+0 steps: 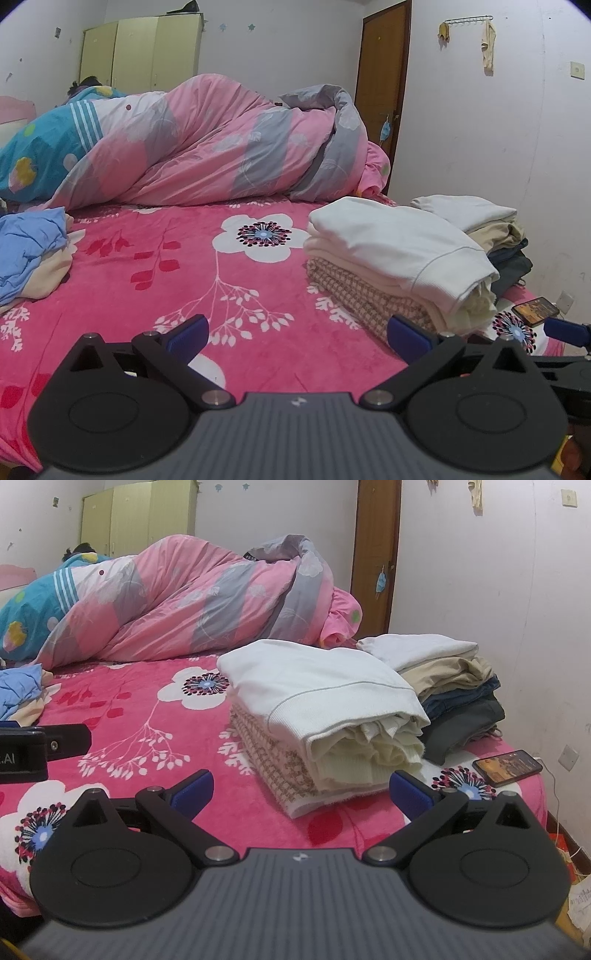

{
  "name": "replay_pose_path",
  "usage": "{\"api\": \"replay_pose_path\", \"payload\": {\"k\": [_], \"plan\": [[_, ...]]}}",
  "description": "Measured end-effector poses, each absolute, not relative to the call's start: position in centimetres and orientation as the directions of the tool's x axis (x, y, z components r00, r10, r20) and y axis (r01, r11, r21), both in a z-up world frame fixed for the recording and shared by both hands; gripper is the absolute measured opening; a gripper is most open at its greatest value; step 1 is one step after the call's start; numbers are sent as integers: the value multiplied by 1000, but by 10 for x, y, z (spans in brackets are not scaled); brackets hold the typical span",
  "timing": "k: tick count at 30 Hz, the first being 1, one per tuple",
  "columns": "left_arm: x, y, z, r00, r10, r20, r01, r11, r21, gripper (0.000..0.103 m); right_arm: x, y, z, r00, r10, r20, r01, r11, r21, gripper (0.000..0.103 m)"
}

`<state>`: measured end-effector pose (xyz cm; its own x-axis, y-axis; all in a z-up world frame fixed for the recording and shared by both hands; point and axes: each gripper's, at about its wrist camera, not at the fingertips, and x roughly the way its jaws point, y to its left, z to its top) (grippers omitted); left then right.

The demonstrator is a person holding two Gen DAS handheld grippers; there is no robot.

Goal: Fold clothes

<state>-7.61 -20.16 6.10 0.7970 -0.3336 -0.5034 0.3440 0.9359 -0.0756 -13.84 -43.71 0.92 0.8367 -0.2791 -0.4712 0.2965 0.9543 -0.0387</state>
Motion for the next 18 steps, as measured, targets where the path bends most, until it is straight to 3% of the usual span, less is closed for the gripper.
{"api": "replay_pose_path", "payload": {"k": [18], "plan": [[-76, -203, 60, 797, -330, -506, 342, 937, -72, 103, -137, -437, 7, 833, -279, -477, 299, 954, -34, 102]]}}
